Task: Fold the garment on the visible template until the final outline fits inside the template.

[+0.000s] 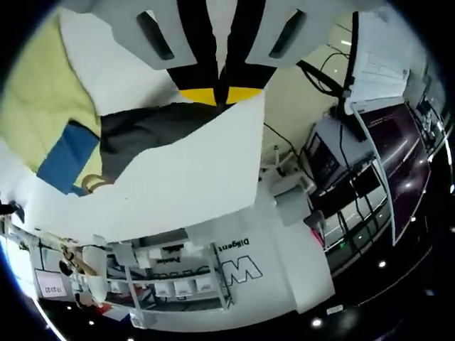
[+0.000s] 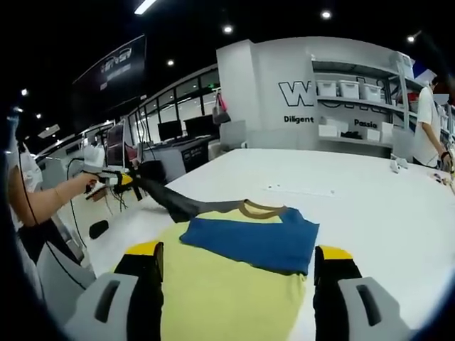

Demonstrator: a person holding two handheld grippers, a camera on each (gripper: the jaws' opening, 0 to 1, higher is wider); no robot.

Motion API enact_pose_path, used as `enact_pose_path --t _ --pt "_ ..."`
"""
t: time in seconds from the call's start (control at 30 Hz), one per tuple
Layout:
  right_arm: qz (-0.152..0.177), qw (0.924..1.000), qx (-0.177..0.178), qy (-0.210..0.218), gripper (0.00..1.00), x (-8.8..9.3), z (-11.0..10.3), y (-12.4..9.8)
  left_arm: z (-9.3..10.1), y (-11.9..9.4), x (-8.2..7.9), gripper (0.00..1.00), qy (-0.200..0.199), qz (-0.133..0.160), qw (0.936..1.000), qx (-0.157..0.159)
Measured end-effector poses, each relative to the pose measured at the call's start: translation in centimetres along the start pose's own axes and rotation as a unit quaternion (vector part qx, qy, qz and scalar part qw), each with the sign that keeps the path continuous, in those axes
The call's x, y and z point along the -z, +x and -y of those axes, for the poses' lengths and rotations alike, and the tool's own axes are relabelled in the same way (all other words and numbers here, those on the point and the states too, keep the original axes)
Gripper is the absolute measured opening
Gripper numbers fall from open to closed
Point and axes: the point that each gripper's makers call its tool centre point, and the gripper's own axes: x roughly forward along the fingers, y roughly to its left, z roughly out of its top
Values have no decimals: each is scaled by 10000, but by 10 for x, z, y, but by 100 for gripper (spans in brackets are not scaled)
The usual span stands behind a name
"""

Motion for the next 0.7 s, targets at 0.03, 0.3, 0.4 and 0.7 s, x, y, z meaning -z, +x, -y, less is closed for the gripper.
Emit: enact_pose_path --t 0.03,0.3,0.4,0.7 --pt "-37 10000 1 5 86 1 0 -1 -1 -1 -2 0 58 41 10000 -13" --pt "-247 9997 -13 -60 93 7 -3 -11 -7 -4 -11 0 49 207 9995 223" --pt "-344 9993 -19 -109 95 9 -5 -14 -17 -7 -15 0 74 232 9995 177" --pt "-400 9991 -47 -160 96 11 -9 -16 -19 -10 -24 0 218 263 9992 208"
